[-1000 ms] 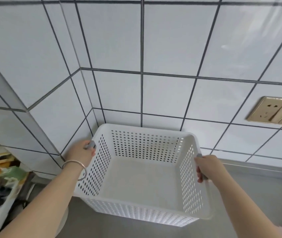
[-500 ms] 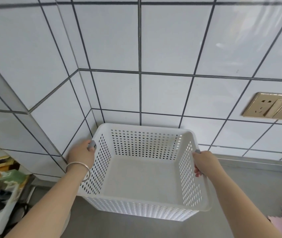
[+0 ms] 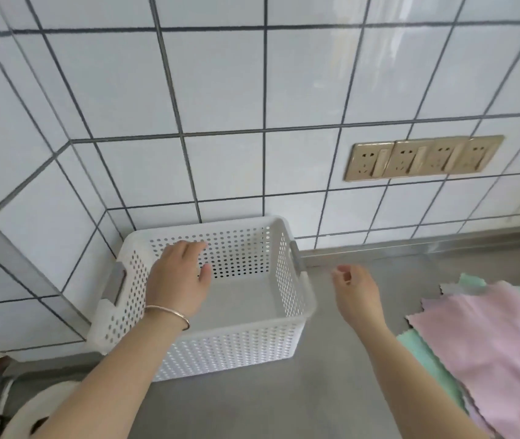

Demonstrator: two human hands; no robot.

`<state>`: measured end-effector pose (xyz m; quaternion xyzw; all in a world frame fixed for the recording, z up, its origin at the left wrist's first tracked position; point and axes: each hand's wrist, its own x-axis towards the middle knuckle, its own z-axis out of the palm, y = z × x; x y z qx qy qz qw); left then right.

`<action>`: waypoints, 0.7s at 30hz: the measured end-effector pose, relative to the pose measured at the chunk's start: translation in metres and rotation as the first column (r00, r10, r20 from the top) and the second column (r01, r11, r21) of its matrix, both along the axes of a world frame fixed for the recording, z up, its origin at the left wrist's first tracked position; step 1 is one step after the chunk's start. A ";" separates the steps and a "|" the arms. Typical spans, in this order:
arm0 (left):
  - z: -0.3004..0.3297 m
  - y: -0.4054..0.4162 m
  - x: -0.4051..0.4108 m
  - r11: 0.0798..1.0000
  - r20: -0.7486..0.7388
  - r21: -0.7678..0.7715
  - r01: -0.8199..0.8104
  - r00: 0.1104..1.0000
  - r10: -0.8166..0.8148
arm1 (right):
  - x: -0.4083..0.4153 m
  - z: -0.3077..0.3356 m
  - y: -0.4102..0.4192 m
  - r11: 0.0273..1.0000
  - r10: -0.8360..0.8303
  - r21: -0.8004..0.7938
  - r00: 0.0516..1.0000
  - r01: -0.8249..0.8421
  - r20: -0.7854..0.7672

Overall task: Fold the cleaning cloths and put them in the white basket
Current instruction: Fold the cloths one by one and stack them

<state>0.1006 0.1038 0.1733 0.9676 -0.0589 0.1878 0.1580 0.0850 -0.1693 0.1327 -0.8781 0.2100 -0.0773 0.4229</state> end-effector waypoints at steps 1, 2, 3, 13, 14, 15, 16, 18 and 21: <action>0.002 -0.022 -0.004 0.994 0.024 -0.035 0.105 0.994 -0.104 | -0.014 -0.006 -0.007 1.000 -0.019 -0.019 1.000 0.018 -0.017; 0.004 -0.041 -0.008 0.980 0.029 -0.082 0.182 0.983 -0.181 | -0.027 -0.011 -0.012 0.999 -0.028 -0.046 0.999 0.026 -0.040; 0.005 -0.063 -0.013 0.956 0.042 -0.130 0.264 0.965 -0.260 | -0.042 -0.016 -0.021 0.996 -0.046 -0.083 0.997 0.041 -0.062; -0.078 -0.242 -0.108 0.741 -0.302 -0.291 0.605 0.677 -0.672 | -0.197 -0.077 -0.141 0.971 -0.171 -0.216 0.923 0.099 -0.345; -0.087 -0.255 -0.114 0.752 -0.352 -0.273 0.600 0.665 -0.659 | -0.206 -0.085 -0.153 0.969 -0.174 -0.227 0.917 0.095 -0.359; -0.095 -0.267 -0.119 0.766 -0.391 -0.259 0.588 0.661 -0.640 | -0.213 -0.093 -0.165 0.963 -0.180 -0.255 0.915 0.089 -0.361; -0.103 -0.274 -0.122 0.780 -0.423 -0.248 0.574 0.661 -0.620 | -0.218 -0.099 -0.173 0.956 -0.181 -0.284 0.915 0.078 -0.359; -0.121 -0.307 -0.134 0.809 -0.466 -0.243 0.535 0.667 -0.581 | -0.230 -0.118 -0.204 0.938 -0.171 -0.342 0.923 0.046 -0.346; -0.143 -0.348 -0.155 0.856 -0.550 -0.249 0.452 0.662 -0.509 | -0.231 -0.135 -0.242 0.876 -0.079 -0.476 0.951 -0.077 -0.299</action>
